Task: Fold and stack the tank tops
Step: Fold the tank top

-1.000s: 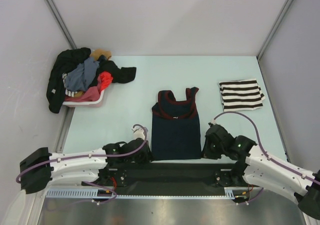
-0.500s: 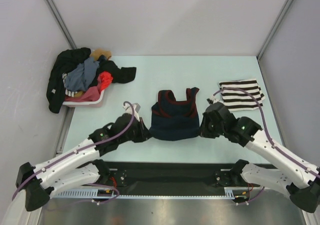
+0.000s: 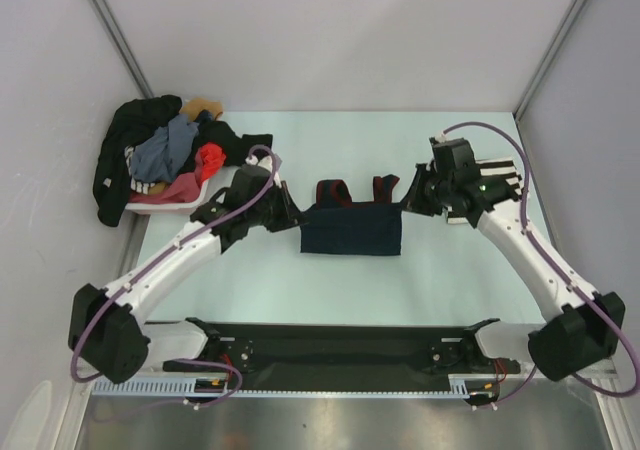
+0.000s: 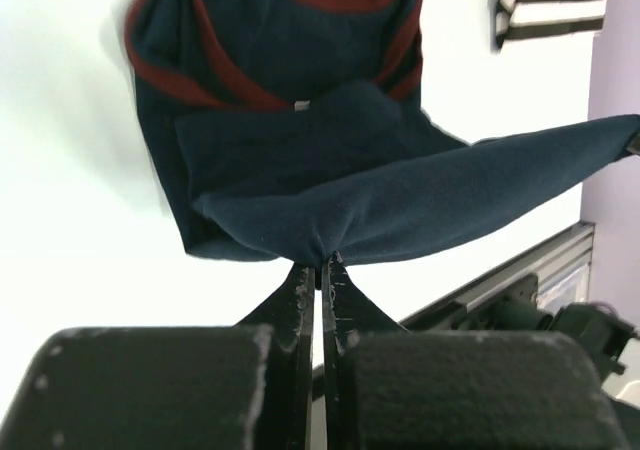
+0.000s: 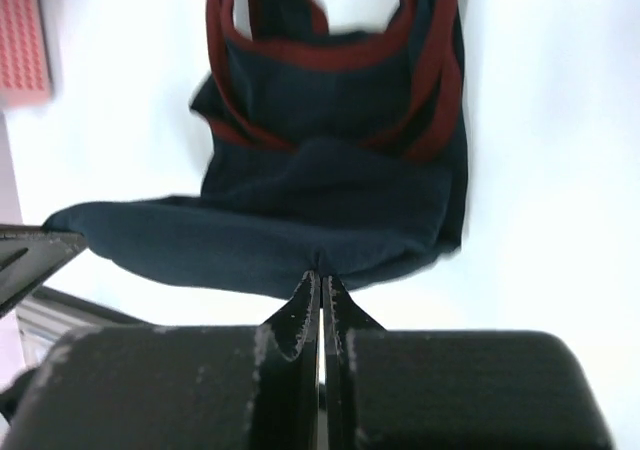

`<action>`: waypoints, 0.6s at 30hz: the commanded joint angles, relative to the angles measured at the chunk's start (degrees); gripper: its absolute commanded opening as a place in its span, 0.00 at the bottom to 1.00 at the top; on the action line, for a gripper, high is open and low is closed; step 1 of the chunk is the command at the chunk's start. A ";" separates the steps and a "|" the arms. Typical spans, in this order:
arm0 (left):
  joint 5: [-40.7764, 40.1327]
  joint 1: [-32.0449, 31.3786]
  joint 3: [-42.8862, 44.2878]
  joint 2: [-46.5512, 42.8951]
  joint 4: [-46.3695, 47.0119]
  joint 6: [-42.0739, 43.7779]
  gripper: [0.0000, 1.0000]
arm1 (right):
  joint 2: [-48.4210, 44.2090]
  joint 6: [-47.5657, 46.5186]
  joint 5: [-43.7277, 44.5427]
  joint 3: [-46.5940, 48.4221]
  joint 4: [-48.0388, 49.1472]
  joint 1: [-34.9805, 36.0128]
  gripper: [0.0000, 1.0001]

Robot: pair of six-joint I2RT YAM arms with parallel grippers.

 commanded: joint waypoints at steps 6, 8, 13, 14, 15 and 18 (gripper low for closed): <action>7.37 7.15 11.74 12.82 2.89 4.78 0.01 | 12.89 -4.17 -6.99 7.99 7.49 -8.34 0.00; 7.99 7.68 13.69 16.68 3.24 5.31 0.01 | 15.01 -4.26 -7.78 9.92 8.45 -9.57 0.00; 8.87 8.83 21.42 24.77 3.25 6.01 0.01 | 23.60 -4.00 -9.63 13.87 10.39 -12.65 0.00; 9.04 8.92 22.56 26.18 3.25 6.19 0.01 | 24.76 -3.91 -10.06 15.19 10.91 -12.92 0.00; 9.22 9.09 24.57 28.46 3.33 6.19 0.01 | 25.82 -3.65 -10.33 15.90 11.09 -13.27 0.00; 8.96 9.44 28.27 32.59 4.03 6.45 0.01 | 29.86 -2.86 -10.86 18.27 13.20 -14.24 0.00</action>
